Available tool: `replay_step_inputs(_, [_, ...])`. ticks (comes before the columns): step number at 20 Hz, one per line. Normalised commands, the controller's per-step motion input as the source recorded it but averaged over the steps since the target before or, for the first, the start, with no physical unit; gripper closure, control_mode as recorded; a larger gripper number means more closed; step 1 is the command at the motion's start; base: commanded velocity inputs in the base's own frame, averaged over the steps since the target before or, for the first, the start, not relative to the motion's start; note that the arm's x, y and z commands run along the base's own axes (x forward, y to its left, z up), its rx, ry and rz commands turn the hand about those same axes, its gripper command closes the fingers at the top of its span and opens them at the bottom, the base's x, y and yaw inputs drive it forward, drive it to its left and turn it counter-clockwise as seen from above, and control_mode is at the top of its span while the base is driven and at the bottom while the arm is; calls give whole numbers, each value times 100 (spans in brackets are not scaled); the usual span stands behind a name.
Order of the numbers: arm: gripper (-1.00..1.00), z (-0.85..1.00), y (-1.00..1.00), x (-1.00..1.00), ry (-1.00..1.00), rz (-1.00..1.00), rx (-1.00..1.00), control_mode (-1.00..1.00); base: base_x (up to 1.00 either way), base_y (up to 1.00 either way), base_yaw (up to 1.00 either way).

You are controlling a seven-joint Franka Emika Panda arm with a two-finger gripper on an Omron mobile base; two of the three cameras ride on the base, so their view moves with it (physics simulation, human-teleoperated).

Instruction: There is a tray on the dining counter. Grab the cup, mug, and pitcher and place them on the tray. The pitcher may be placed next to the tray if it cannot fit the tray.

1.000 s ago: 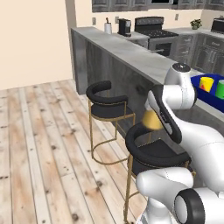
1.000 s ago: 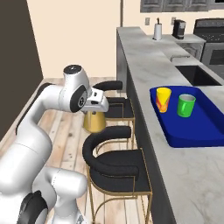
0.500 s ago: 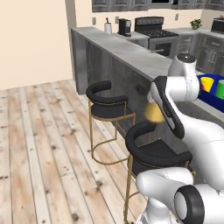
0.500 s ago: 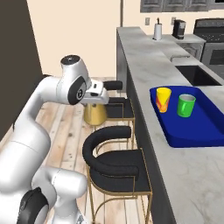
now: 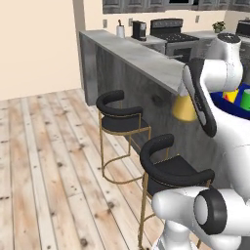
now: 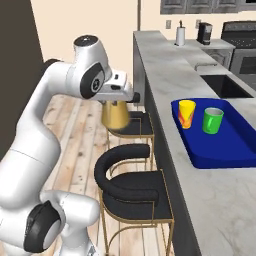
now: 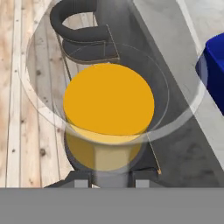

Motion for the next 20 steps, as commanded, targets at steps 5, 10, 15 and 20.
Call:
replay_step_inputs(5, [100, 76, -27, -25, 0, 0, 0, -100, 0, 0, 0])
replay_step_inputs(10, [100, 66, -10, -47, 0, 0, 0, -100, 0, 0, 0])
replay_step_inputs(15, [100, 29, -35, -65, 0, -4, 0, -100, 0, 0, 0])
replay_step_inputs(20, [100, 27, -41, -33, 0, -13, 0, -100, 0, 0, 0])
